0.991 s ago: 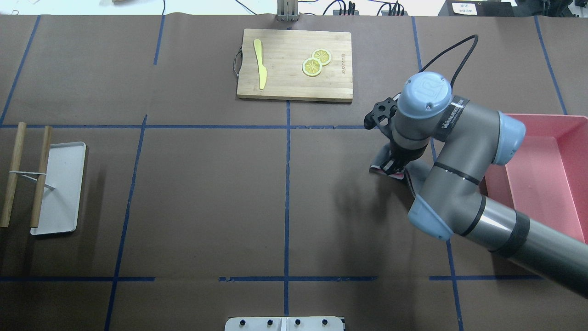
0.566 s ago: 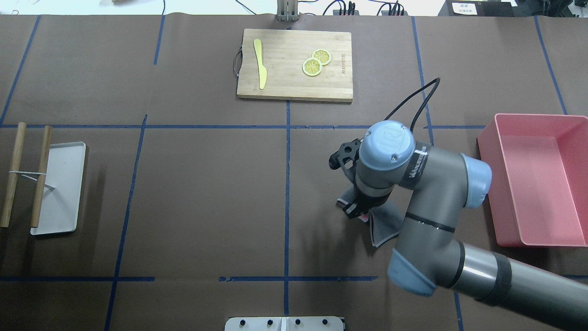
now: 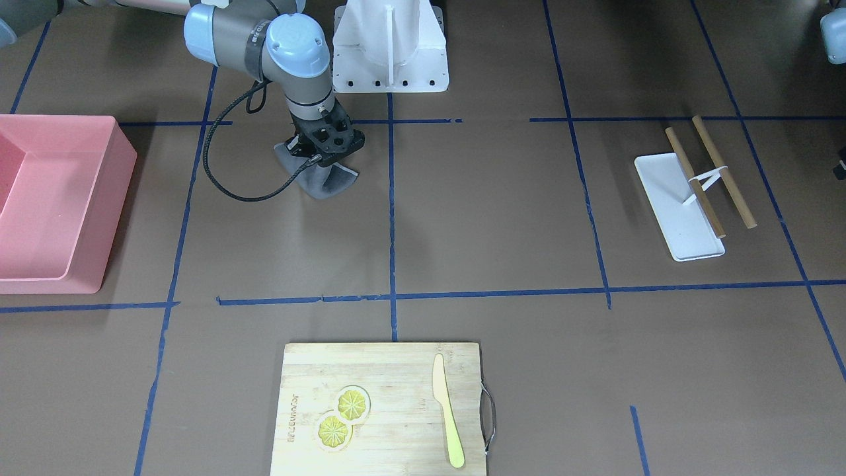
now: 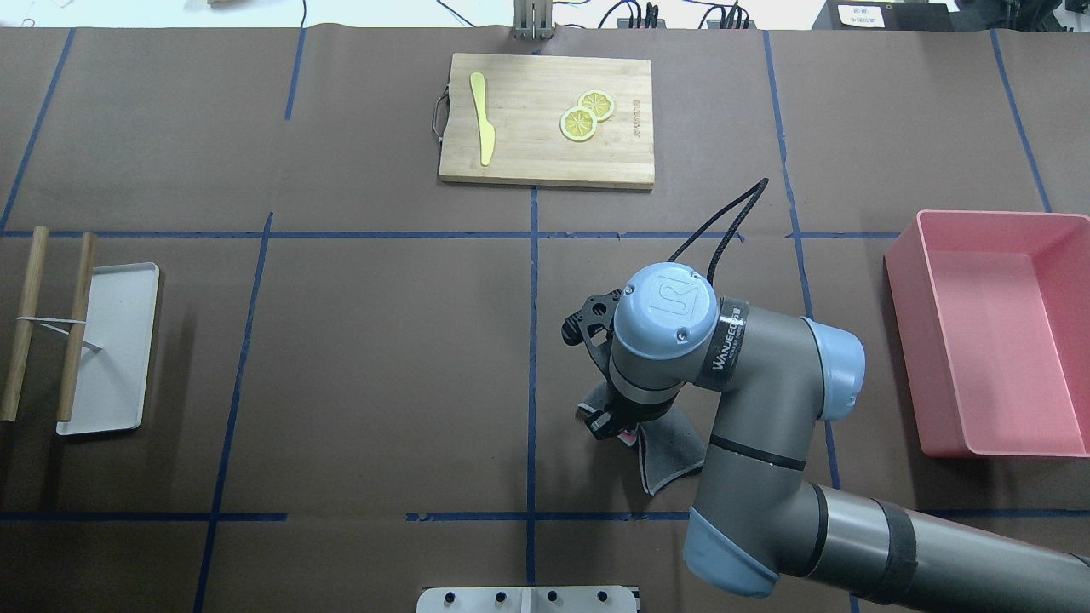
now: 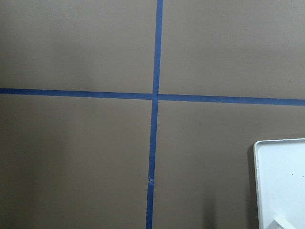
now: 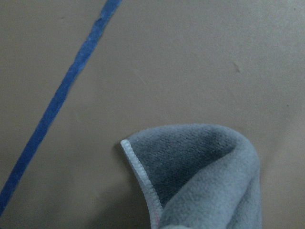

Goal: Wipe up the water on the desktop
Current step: 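Wipe the cloth back toward the robot with the right gripper, then carry the cloth over the pink bin with the right gripper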

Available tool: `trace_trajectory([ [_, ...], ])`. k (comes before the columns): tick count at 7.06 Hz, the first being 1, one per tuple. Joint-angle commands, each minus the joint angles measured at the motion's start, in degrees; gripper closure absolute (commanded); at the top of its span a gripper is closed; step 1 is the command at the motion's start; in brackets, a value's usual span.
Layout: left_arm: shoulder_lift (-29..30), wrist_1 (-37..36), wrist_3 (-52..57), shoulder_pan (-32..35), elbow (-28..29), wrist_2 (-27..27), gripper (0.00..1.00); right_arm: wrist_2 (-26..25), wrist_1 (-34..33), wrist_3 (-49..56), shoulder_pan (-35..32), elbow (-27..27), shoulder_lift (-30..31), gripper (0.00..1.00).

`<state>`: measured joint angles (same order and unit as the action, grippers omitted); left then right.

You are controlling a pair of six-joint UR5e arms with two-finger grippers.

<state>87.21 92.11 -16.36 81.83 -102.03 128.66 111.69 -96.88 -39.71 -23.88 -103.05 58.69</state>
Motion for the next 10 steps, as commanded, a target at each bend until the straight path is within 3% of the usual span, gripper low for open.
trace_trajectory([
  [1,0.24,-0.09,-0.07,0.00,-0.28,0.01,0.00,-0.16,-0.07,0.51,-3.87,0.57,0.46,1.00],
  [4,0.24,-0.09,-0.16,0.00,-0.45,0.10,0.00,0.10,-0.15,5.58,-12.13,4.00,1.78,1.00],
  [6,0.24,-0.09,-0.16,0.00,-0.28,0.10,0.00,4.38,-1.03,6.05,-19.32,0.69,2.48,1.00],
  [7,0.24,-0.09,-0.07,0.00,-0.02,0.01,0.00,8.42,-4.78,6.22,-23.97,-4.56,5.10,1.00],
  [8,0.24,-0.09,-0.07,0.00,-0.01,0.10,0.00,9.15,-11.95,7.70,-27.41,-9.14,5.30,1.00],
  [9,0.15,-0.09,-0.07,0.00,-0.01,0.10,0.00,9.07,-24.55,14.16,-30.41,-15.62,4.95,1.00],
  [10,0.15,-0.09,-0.07,0.00,-0.01,0.10,0.00,8.99,-31.98,21.44,-33.48,-20.73,5.56,1.00],
])
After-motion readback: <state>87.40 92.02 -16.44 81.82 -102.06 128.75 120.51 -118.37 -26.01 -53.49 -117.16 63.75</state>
